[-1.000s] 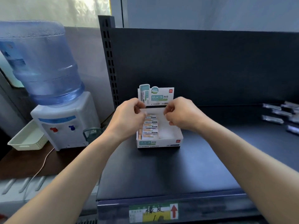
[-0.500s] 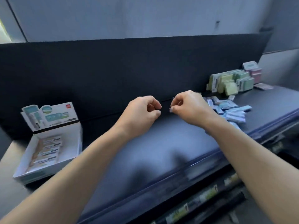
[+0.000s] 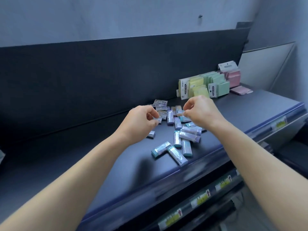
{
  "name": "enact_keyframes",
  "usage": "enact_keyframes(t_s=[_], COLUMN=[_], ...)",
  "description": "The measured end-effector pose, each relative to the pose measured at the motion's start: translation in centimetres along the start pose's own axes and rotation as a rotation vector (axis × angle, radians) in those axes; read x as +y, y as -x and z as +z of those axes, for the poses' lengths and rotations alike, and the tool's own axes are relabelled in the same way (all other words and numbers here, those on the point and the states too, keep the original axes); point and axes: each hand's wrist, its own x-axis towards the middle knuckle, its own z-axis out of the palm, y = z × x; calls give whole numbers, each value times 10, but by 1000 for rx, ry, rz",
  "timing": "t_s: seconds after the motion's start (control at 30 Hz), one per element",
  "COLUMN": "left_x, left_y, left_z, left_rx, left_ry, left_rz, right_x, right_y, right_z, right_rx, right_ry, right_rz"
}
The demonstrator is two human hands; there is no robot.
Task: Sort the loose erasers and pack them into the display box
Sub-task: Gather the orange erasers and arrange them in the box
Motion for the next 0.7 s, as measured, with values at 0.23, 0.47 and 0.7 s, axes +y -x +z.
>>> enact_keyframes(t_s=[0.23,0.47,0.7], left_x=[-15,-29,-43], left_y=[-37,-85,-106], left_z=[8,12,19], left_rx=[-44,-66,-108], left_ry=[-23,-38,-128], left_rz=[-10,-43,-148], right_x=[8,9,12], right_y=[-27,-57,-77], right_z=[7,8,23], right_rx=[-14,-79,-163], right_ry=[19,95,97], right_rz=[20,20,82])
